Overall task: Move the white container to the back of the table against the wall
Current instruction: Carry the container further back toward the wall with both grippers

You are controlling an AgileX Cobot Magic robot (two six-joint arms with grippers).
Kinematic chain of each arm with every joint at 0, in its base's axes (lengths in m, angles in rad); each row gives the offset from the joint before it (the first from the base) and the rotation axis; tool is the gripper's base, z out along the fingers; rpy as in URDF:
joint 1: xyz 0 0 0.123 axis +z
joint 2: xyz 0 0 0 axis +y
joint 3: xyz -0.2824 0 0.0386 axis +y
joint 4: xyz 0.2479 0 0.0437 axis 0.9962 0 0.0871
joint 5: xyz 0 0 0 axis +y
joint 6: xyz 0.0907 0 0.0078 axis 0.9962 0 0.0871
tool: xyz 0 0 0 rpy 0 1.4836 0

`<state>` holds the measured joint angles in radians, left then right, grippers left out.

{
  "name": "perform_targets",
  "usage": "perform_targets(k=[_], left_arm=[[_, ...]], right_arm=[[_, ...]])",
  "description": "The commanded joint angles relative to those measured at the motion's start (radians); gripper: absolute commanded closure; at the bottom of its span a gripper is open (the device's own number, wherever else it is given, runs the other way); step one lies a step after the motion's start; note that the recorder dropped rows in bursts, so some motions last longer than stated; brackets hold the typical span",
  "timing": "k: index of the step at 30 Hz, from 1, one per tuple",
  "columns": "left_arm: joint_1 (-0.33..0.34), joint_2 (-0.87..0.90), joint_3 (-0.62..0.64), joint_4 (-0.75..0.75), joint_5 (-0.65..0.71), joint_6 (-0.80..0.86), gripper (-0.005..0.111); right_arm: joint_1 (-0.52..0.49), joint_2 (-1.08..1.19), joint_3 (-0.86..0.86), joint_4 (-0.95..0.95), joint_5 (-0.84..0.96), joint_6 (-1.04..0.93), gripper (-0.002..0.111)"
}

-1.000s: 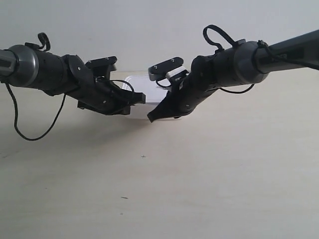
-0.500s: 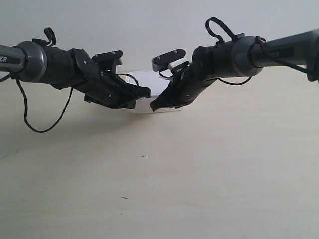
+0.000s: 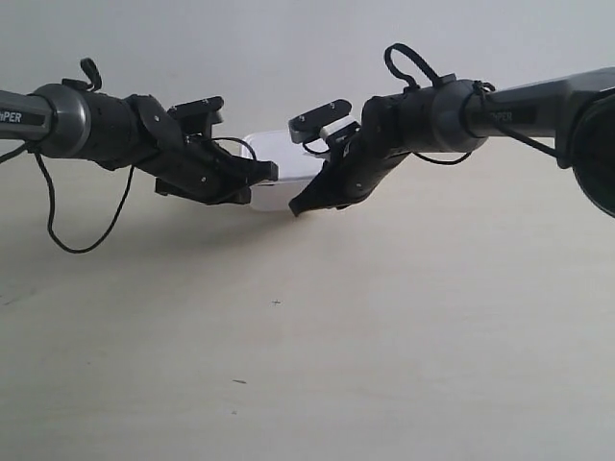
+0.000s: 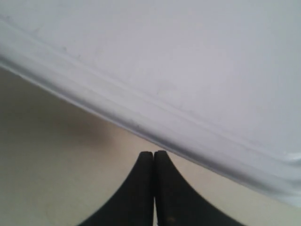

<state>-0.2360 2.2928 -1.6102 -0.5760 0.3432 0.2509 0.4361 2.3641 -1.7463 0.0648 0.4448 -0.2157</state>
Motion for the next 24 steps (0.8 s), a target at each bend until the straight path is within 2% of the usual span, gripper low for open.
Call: perform_targets(k=[1, 6, 12, 19, 24], left_arm=[[0.007, 0.022, -0.054, -0.013, 0.029, 0.003, 0.107], [0.015, 0.022, -0.064, -0.013, 0.038, 0.003, 0.107], [0.007, 0.007, -0.052, -0.016, 0.142, 0.003, 0.107], [-0.045, -0.031, -0.018, -0.016, 0.065, 0.015, 0.107], [-0.048, -0.024, -0.018, -0.031, 0.007, 0.031, 0.107]], right_arm=[[-0.006, 0.013, -0.022, -0.016, -0.010, -0.001, 0.108], [-0.012, 0.024, -0.048, -0.022, 0.003, -0.001, 0.108], [-0.014, 0.024, -0.049, -0.029, 0.066, -0.003, 0.108], [-0.014, 0.009, -0.049, -0.041, 0.075, -0.002, 0.108], [-0.014, 0.004, -0.049, -0.065, 0.064, 0.009, 0.108]])
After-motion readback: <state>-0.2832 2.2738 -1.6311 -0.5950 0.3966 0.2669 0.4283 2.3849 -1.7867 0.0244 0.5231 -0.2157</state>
